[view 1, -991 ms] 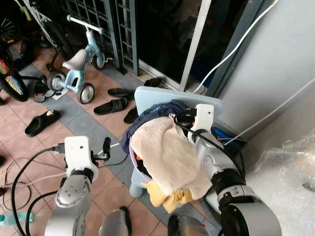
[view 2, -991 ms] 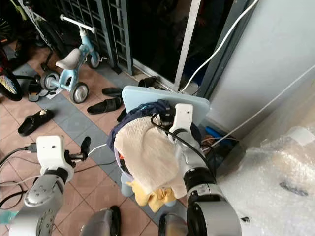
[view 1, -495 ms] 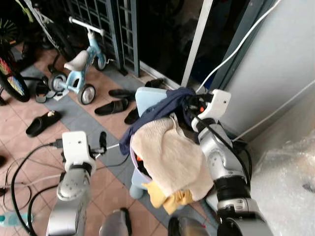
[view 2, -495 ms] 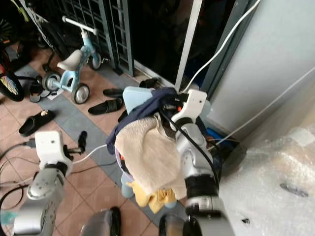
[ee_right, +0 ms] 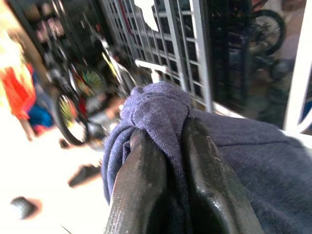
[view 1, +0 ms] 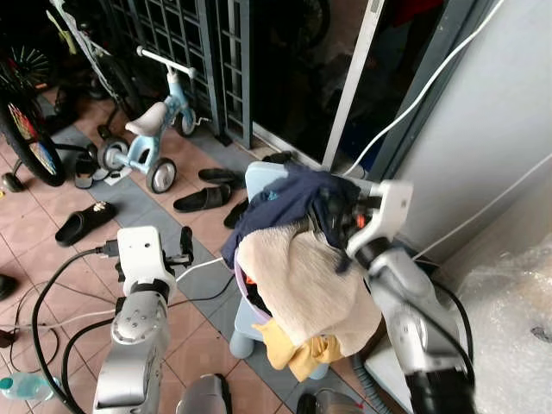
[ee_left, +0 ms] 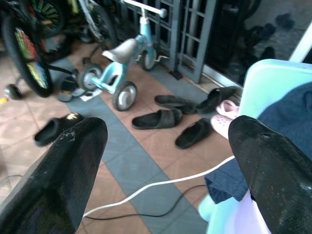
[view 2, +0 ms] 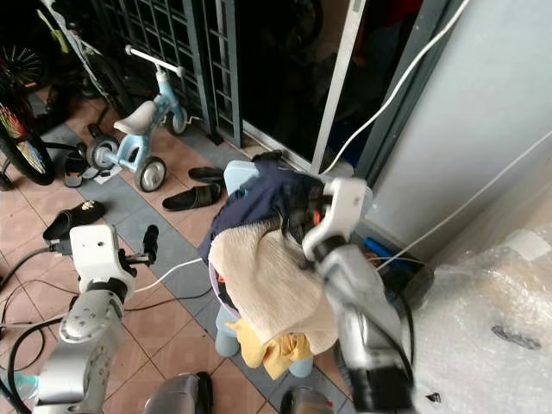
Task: Clothes washing
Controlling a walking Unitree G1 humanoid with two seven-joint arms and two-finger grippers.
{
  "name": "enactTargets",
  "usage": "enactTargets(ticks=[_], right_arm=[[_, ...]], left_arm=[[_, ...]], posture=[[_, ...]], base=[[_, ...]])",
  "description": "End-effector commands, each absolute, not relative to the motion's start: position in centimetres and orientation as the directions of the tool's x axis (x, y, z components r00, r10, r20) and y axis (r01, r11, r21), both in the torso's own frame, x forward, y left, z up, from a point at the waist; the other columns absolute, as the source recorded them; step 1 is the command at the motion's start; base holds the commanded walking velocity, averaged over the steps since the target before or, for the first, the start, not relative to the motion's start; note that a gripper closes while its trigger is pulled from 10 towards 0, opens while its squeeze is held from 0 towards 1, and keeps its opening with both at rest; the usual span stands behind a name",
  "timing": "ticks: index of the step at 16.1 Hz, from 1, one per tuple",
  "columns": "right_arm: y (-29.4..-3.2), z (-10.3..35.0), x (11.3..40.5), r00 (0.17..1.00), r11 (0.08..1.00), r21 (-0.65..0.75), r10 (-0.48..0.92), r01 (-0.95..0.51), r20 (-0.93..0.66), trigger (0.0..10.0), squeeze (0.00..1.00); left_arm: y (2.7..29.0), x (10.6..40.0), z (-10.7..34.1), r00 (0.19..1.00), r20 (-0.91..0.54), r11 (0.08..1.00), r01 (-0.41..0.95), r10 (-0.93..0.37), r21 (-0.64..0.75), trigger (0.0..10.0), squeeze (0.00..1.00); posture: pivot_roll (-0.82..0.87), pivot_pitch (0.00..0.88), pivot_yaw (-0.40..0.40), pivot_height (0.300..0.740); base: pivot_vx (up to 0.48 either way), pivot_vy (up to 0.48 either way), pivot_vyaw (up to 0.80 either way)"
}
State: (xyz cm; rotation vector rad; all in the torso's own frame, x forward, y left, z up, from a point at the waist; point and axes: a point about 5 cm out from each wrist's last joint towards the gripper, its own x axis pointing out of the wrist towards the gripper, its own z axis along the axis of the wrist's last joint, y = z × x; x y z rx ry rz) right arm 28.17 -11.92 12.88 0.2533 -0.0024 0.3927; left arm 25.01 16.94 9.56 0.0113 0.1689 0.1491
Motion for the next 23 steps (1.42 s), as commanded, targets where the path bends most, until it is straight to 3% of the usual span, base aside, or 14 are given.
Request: enactTargets(ticks=[1, 2, 9, 13, 20, 23], right_arm=[[-12.1, 14.0, 27.9, 0.925, 0.912, 0.153, 0.369, -0.38, 0.097, 0.0, 0.0], [-12.8, 14.0, 27.8, 0.943, 0.944, 0.063, 0.318, -0.325, 0.102, 10.0, 0.0], [-14.7, 13.1, 28.3, 0.981, 0.983, -0.06, 0.176, -0.171, 0.077, 10.0, 0.0], [-16.2, 12.6, 29.0, 0.998, 0.996, -0.085, 0.044, -0.04, 0.049, 10.0, 0.0], [-16.3, 12.5, 29.6, 0.999, 0.998, -0.065, 0.005, -0.003, 0.031, 10.0, 0.0], [-16.1, 12.2, 30.0, 0.999, 0.985, -0.174, -0.01, 0.015, 0.031, 10.0, 0.0]], left_arm=[[16.9, 25.0, 9.4, 0.975, -0.158, 0.987, -0.151, 0.159, 0.06, 10.0, 0.0], [16.8, 25.1, 9.4, 0.974, -0.16, 0.986, -0.157, 0.163, 0.05, 10.0, 0.0], [16.4, 25.8, 9.5, 0.978, -0.149, 0.989, -0.139, 0.145, 0.046, 10.0, 0.0], [16.3, 25.8, 9.5, 0.978, -0.15, 0.99, -0.137, 0.142, 0.046, 10.0, 0.0], [16.2, 25.9, 9.4, 0.978, -0.152, 0.99, -0.136, 0.142, 0.047, 10.0, 0.0], [16.1, 26.0, 9.4, 0.979, -0.149, 0.99, -0.135, 0.141, 0.049, 10.0, 0.0]], posture=[[0.01, 0.045, -0.001, 0.74], [0.0, 0.046, 0.003, 0.74], [0.0, 0.043, 0.016, 0.74], [0.0, 0.041, 0.019, 0.74], [-0.01, 0.041, 0.02, 0.74], [-0.01, 0.039, 0.019, 0.74]], base=[[0.0, 0.0, 0.0], [0.0, 0.0, 0.0], [0.0, 0.0, 0.0], [-0.263, 0.0, 0.0], [-0.294, 0.0, 0.0], [-0.18, 0.0, 0.0]])
